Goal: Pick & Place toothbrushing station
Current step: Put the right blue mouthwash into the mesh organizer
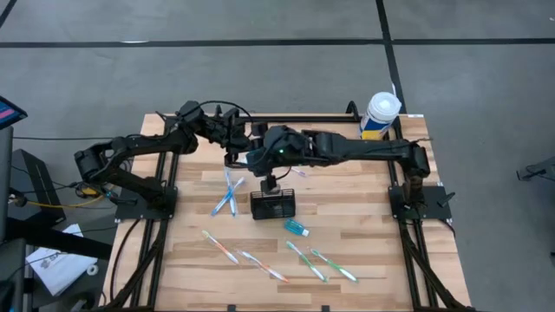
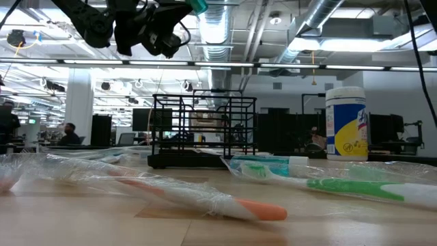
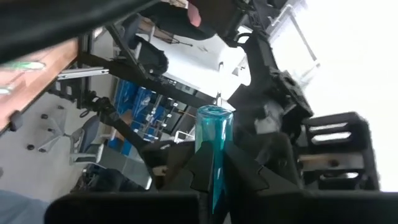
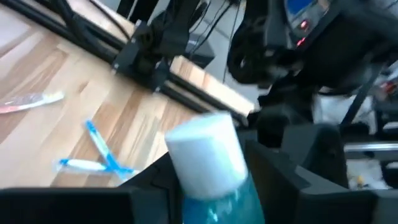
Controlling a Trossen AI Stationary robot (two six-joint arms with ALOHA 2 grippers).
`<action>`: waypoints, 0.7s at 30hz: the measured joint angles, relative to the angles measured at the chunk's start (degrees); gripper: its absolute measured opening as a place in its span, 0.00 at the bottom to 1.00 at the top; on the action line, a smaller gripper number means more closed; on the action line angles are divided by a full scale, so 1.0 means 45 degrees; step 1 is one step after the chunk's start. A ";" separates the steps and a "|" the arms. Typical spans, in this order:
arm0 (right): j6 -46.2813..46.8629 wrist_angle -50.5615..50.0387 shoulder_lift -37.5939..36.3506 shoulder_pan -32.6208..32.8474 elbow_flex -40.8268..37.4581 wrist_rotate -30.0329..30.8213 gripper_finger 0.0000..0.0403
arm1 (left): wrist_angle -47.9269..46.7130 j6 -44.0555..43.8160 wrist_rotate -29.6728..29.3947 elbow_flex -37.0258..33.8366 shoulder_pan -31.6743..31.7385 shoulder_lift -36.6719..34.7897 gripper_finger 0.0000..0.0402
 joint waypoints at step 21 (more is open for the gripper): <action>-0.0143 -0.1177 -0.0760 -0.0397 0.0006 -0.0143 0.32 | 0.0312 0.0035 0.0051 0.0023 0.0062 -0.0017 0.03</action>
